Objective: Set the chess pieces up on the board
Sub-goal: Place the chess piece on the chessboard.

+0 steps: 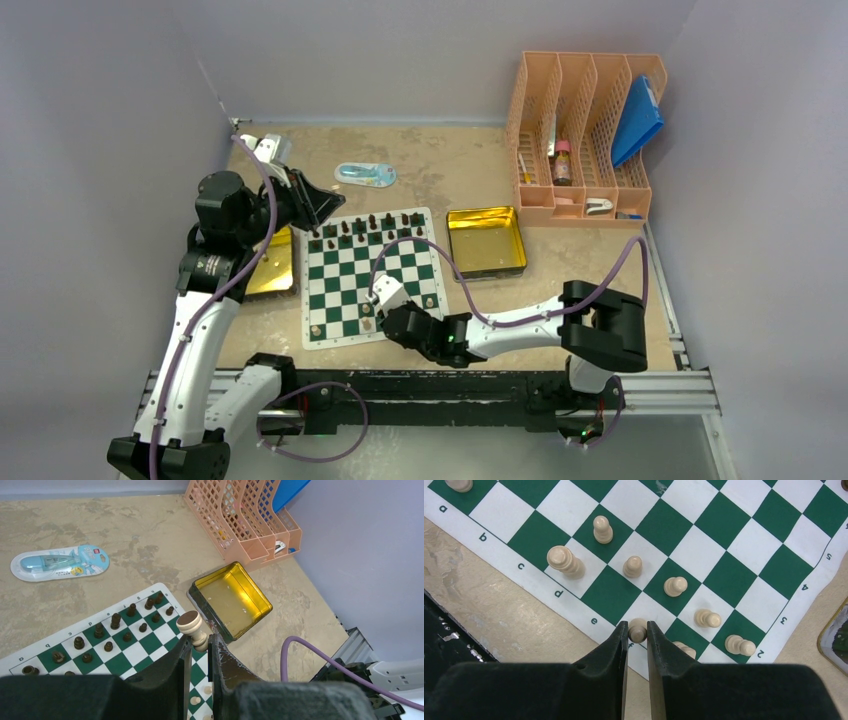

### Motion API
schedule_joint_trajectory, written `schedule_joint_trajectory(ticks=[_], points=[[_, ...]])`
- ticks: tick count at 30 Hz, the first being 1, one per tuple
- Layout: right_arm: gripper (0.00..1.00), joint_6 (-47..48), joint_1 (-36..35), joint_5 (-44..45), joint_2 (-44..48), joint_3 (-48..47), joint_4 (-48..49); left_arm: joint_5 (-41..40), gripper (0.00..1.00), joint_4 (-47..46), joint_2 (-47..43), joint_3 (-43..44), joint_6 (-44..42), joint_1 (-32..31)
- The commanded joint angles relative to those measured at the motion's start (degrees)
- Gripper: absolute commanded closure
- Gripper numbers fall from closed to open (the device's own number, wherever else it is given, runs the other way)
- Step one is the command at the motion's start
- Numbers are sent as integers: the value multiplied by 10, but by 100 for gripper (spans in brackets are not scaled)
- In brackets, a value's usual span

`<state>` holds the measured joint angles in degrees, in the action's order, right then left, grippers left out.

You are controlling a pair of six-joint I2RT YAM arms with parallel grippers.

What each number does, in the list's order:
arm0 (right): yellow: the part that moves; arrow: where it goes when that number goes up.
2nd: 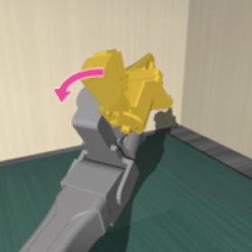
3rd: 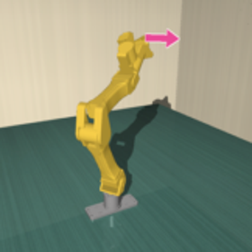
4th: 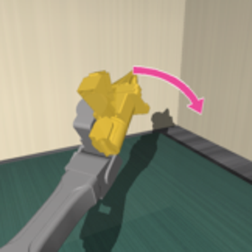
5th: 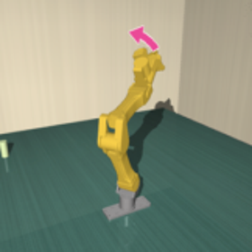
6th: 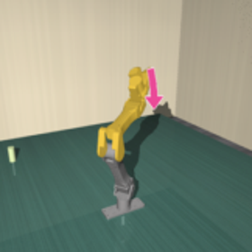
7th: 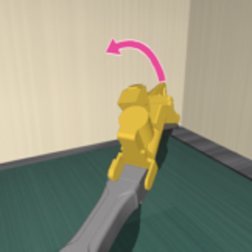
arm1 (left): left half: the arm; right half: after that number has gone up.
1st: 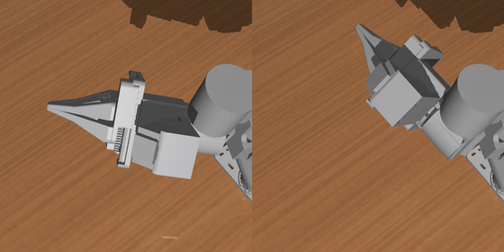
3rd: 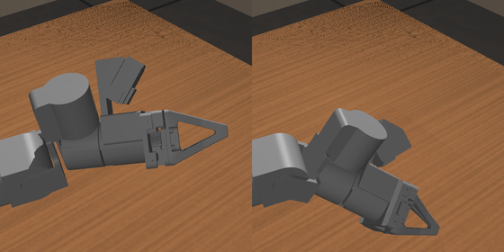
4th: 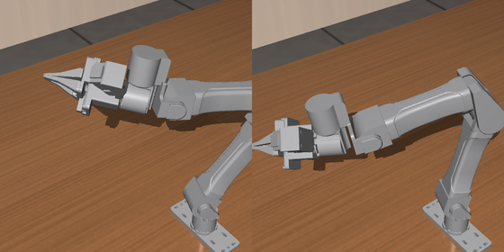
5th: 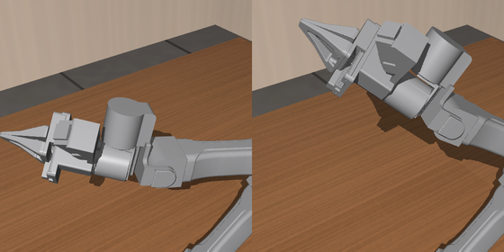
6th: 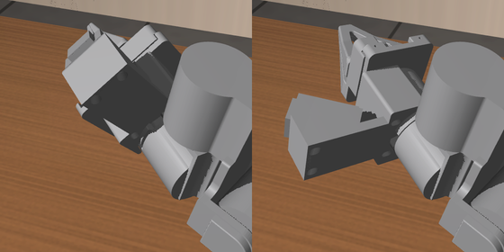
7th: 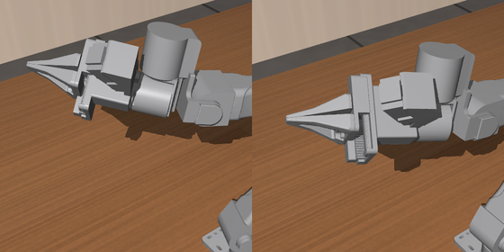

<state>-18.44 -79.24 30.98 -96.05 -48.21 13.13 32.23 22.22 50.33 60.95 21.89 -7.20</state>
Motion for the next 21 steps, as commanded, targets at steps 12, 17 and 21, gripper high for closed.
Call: schedule_joint_trajectory(ticks=[12,17,21], points=[[78,-2,-2,32,-14,-32,-10,6,100,-22,-11,4,-10,1],[77,-8,-2,33,-13,-27,-10,3,100,-18,-10,7,-14,1],[62,-16,-2,37,-10,-28,-13,1,100,-17,-9,6,-14,1]])
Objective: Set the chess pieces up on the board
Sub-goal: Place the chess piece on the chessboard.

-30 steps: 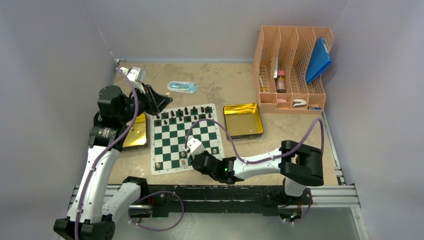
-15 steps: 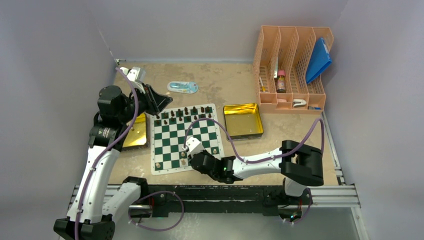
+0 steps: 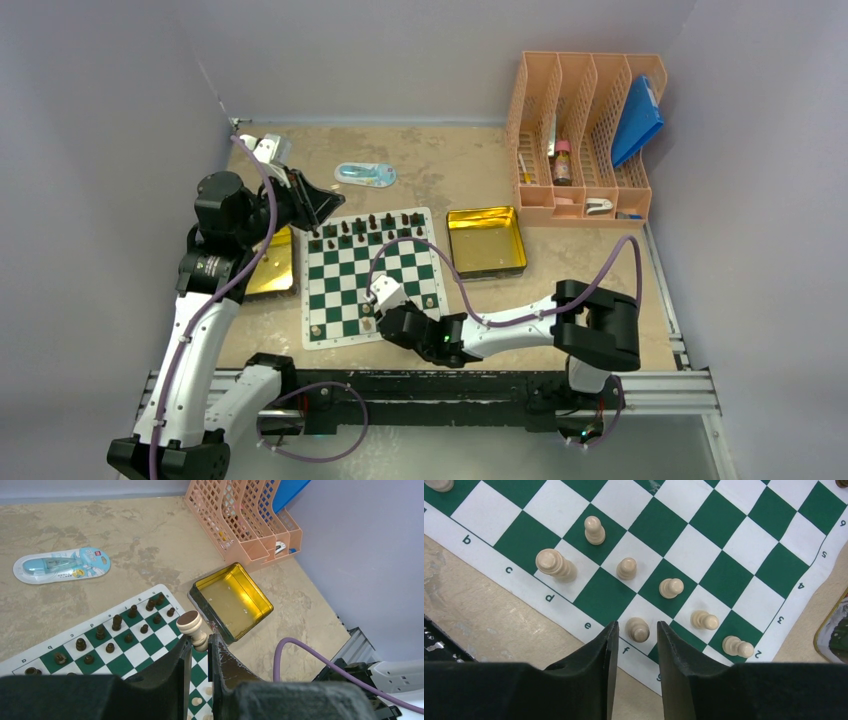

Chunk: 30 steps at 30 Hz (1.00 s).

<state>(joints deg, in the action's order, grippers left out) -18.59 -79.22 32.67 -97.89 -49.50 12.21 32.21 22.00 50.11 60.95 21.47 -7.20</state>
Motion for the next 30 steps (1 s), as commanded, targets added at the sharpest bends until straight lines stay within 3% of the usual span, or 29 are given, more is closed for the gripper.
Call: schedule_joint_trajectory(ticks=[1,5,13,18,23,30], points=[[59,-17,-3,19,10,-18,-6,0,100,-15,-6,5,-9,1],[49,-17,-2,8,18,-32,-20,-13,100,-14,-6,-1,10,1],[46,9,-2,-5,90,-48,-20,9,100,-7,-7,-11,58,1],[46,55,0,-17,169,-14,70,20,96,44,7,1,118,1],[47,129,2,-19,229,72,251,153,97,99,57,22,79,1],[47,256,9,-92,273,104,305,260,100,176,78,49,-16,1]])
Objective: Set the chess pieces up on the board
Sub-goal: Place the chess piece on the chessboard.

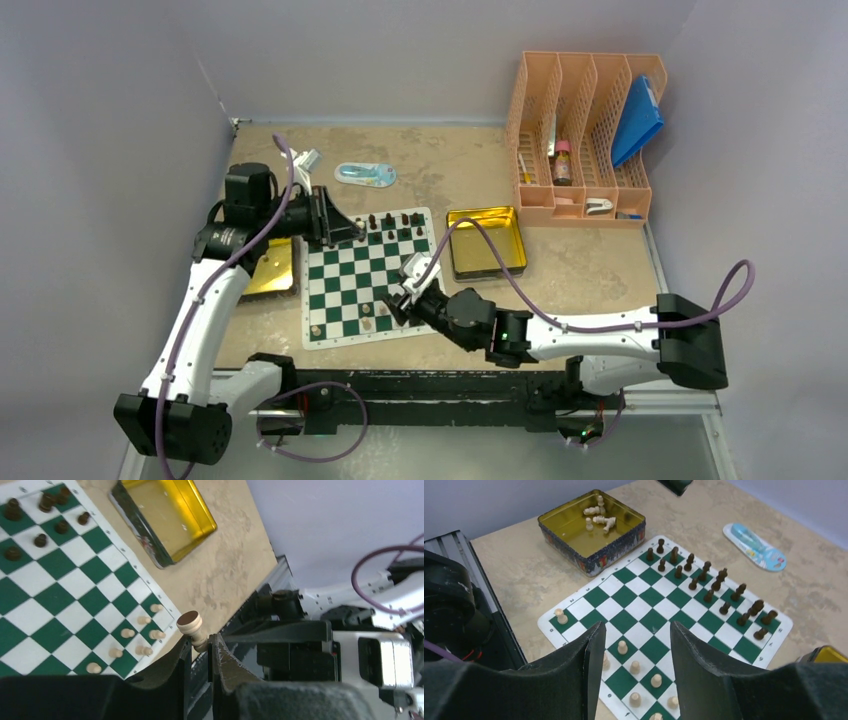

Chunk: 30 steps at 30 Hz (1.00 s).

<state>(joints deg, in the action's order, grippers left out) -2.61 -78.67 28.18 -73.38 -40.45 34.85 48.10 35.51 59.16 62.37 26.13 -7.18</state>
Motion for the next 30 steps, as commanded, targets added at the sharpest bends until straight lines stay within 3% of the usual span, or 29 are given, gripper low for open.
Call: schedule_joint_trajectory(ticks=[1,6,13,19,23,30], points=[[47,113,4,-57,36,22,83,111,100,48,-14,35,-70,1],[49,279,-1,-148,94,42,57,133,100,74,-12,19,-82,-7],[52,387,-1,-164,121,40,-25,178,100,101,21,-3,-91,-44],[50,439,-1,-167,113,25,-36,171,100,108,51,-11,-88,-122],[45,450,-1,-164,115,14,-57,156,100,128,60,-2,-105,-126],[46,499,-2,-164,111,3,-73,160,100,159,71,4,-128,-128]])
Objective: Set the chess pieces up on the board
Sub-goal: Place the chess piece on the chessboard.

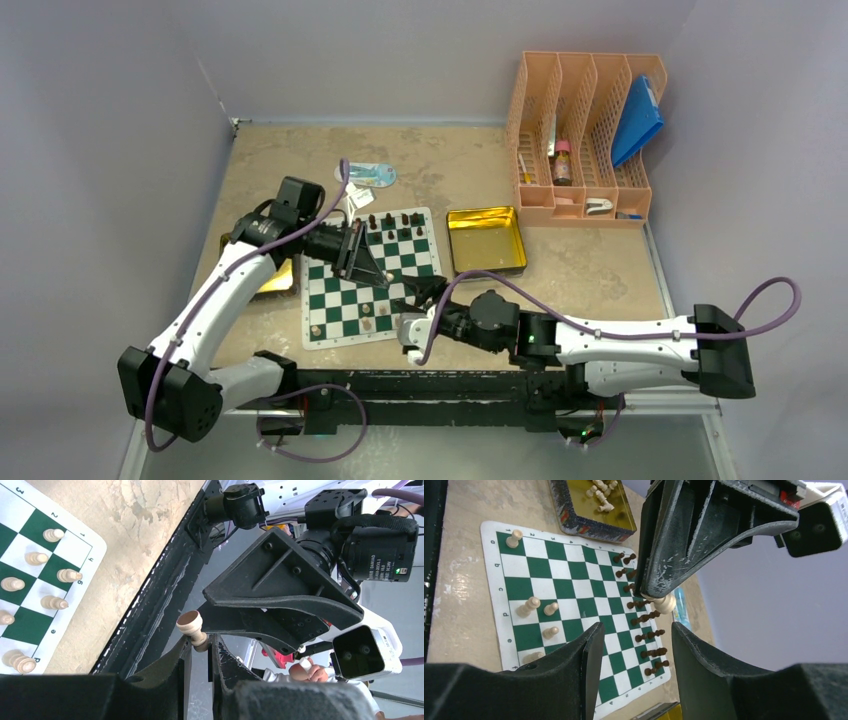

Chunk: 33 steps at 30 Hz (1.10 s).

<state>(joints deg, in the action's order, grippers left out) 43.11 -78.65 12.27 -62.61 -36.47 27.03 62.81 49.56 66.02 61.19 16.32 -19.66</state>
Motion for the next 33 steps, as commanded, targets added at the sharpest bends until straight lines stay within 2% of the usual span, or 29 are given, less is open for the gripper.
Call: schedule_joint_trajectory(ticks=[1,4,10,17,28,33], points=[[46,46,-2,-6,1,-40,5,14,100,21,2,16,-32,-4],[49,63,-2,-12,-6,-50,7,10,100,20,5,12,-40,-5],[47,103,0,-20,-42,-74,-2,26,100,23,13,18,-44,-8],[57,132,11,-46,-62,-79,-8,22,100,26,12,18,-49,-13],[98,86,25,-88,-52,-52,-10,0,98,22,17,52,-33,-13],[100,23,25,-109,-55,-52,2,-43,87,26,23,88,-14,-13]])
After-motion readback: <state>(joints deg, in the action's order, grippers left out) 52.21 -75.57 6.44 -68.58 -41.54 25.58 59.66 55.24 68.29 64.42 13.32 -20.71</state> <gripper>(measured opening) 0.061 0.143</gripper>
